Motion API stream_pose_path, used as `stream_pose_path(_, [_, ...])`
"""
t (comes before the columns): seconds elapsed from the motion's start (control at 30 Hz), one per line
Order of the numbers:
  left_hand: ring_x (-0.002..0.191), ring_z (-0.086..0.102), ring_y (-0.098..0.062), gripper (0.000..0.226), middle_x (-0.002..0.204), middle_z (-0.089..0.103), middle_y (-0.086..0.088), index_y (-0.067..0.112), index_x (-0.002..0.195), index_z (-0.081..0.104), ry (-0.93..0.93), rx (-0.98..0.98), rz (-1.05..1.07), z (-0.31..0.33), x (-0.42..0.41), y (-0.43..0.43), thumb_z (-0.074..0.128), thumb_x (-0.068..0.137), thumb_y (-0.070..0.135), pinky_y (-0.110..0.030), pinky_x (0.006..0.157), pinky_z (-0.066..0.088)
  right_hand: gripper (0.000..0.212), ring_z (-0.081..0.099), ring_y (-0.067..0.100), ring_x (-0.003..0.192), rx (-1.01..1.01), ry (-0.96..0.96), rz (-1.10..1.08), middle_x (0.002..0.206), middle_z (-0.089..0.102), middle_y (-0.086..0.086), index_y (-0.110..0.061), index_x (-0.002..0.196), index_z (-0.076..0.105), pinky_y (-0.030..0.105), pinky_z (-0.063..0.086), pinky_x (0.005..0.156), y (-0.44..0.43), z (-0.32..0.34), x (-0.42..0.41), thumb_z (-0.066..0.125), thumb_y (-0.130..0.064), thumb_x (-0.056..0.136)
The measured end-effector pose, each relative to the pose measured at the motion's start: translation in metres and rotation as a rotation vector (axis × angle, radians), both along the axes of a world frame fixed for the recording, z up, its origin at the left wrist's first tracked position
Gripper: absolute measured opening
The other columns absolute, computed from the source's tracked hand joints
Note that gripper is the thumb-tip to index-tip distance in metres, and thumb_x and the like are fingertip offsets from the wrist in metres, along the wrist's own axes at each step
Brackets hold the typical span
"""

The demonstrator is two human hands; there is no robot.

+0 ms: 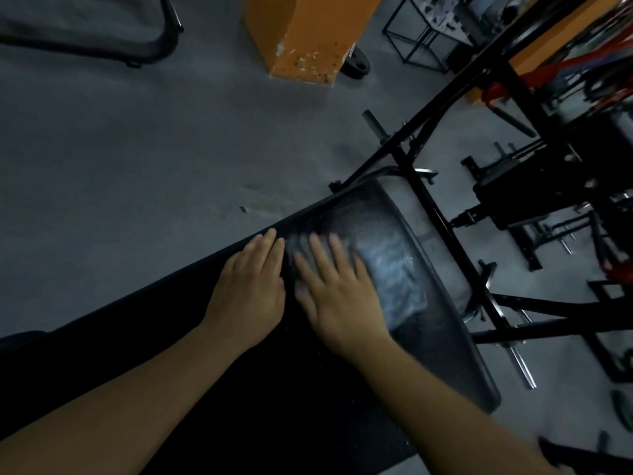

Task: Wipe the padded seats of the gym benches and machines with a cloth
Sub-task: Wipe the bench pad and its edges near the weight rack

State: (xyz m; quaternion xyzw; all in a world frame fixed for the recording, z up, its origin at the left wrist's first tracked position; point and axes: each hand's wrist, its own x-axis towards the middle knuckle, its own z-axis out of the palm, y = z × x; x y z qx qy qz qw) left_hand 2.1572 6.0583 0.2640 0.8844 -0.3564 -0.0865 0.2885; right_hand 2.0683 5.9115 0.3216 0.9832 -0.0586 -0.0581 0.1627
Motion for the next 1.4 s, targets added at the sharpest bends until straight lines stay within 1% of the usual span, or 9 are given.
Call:
stream_pose_path(0.13, [0.149, 0.024, -0.029, 0.064, 0.164, 0.02, -0.012, 0.007, 0.155, 0.026, -0.018, 0.014, -0.012, 0.0, -0.001, 0.005, 0.038, 0.099, 0.034, -0.046, 0.116, 0.031, 0.055, 0.018, 0.027, 0.152, -0.026, 0.051, 0.023, 0.165, 0.023, 0.0, -0.032, 0.154, 0.034, 0.049, 0.029, 0.116, -0.036, 0.025, -0.023, 0.028, -0.051, 0.103])
stream_pose_path(0.3, [0.15, 0.022, -0.029, 0.067, 0.164, 0.019, -0.011, 0.008, 0.155, 0.029, -0.005, 0.023, -0.008, -0.002, -0.011, 0.003, 0.026, 0.096, 0.041, -0.046, 0.116, 0.03, 0.06, 0.001, 0.029, 0.154, -0.013, -0.077, -0.141, 0.167, 0.012, 0.002, -0.032, 0.157, 0.021, 0.054, 0.006, 0.123, -0.018, 0.015, 0.043, 0.013, -0.056, 0.103])
stream_pose_path(0.47, [0.149, 0.023, -0.029, 0.068, 0.163, 0.021, -0.012, 0.009, 0.154, 0.03, -0.04, 0.039, -0.05, 0.002, -0.02, -0.004, 0.023, 0.095, 0.041, -0.048, 0.115, 0.034, 0.052, 0.021, 0.026, 0.152, 0.067, 0.047, 0.085, 0.164, 0.025, -0.001, -0.032, 0.151, 0.041, 0.047, 0.04, 0.109, -0.016, 0.015, -0.075, 0.031, -0.049, 0.103])
stream_pose_path(0.67, [0.151, 0.016, -0.028, 0.066, 0.165, 0.015, -0.011, 0.013, 0.155, 0.027, -0.079, 0.035, -0.078, 0.01, -0.037, -0.018, 0.026, 0.096, 0.041, -0.049, 0.119, 0.026, 0.056, 0.01, 0.032, 0.154, -0.073, -0.112, -0.169, 0.166, 0.019, 0.006, -0.031, 0.156, 0.028, 0.056, 0.013, 0.121, -0.028, 0.017, -0.021, 0.025, -0.049, 0.103])
stream_pose_path(0.83, [0.15, 0.021, -0.028, 0.064, 0.164, 0.02, -0.01, 0.012, 0.154, 0.031, -0.107, 0.02, -0.134, 0.01, -0.05, -0.017, 0.029, 0.096, 0.038, -0.051, 0.116, 0.031, 0.054, 0.024, 0.027, 0.151, 0.014, 0.053, 0.015, 0.165, 0.022, -0.002, -0.033, 0.152, 0.038, 0.049, 0.044, 0.101, -0.006, 0.015, -0.144, 0.039, -0.048, 0.1])
stream_pose_path(1.0, [0.151, 0.019, -0.028, 0.063, 0.164, 0.018, -0.01, 0.012, 0.155, 0.029, -0.133, 0.01, -0.129, 0.006, -0.054, -0.02, 0.028, 0.098, 0.039, -0.05, 0.118, 0.028, 0.055, 0.01, 0.029, 0.154, -0.081, -0.144, -0.279, 0.166, 0.018, 0.003, -0.032, 0.156, 0.03, 0.054, 0.017, 0.121, -0.048, 0.038, -0.099, 0.023, -0.05, 0.104])
stream_pose_path(1.07, [0.15, 0.021, -0.03, 0.063, 0.164, 0.021, -0.011, 0.01, 0.154, 0.032, -0.13, 0.013, -0.121, 0.006, -0.056, -0.023, 0.028, 0.097, 0.039, -0.052, 0.116, 0.03, 0.055, 0.01, 0.032, 0.154, -0.061, -0.152, -0.258, 0.165, 0.018, 0.003, -0.033, 0.156, 0.029, 0.056, 0.012, 0.121, -0.023, 0.02, -0.096, 0.025, -0.05, 0.104])
stream_pose_path(1.23, [0.149, 0.022, -0.031, 0.064, 0.163, 0.023, -0.012, 0.009, 0.153, 0.032, -0.169, 0.029, -0.117, 0.003, -0.055, -0.025, 0.026, 0.098, 0.04, -0.053, 0.115, 0.03, 0.054, 0.022, 0.027, 0.152, 0.013, 0.063, 0.045, 0.165, 0.024, -0.001, -0.033, 0.153, 0.037, 0.045, 0.044, 0.103, -0.013, 0.013, -0.182, 0.038, -0.046, 0.101])
stream_pose_path(1.4, [0.151, 0.019, -0.029, 0.064, 0.164, 0.019, -0.012, 0.009, 0.155, 0.027, -0.223, 0.043, -0.079, -0.006, -0.06, -0.028, 0.023, 0.1, 0.04, -0.052, 0.118, 0.027, 0.055, 0.01, 0.031, 0.154, -0.057, -0.143, -0.239, 0.166, 0.018, 0.004, -0.031, 0.156, 0.029, 0.056, 0.015, 0.12, -0.043, 0.027, -0.101, 0.027, -0.049, 0.104])
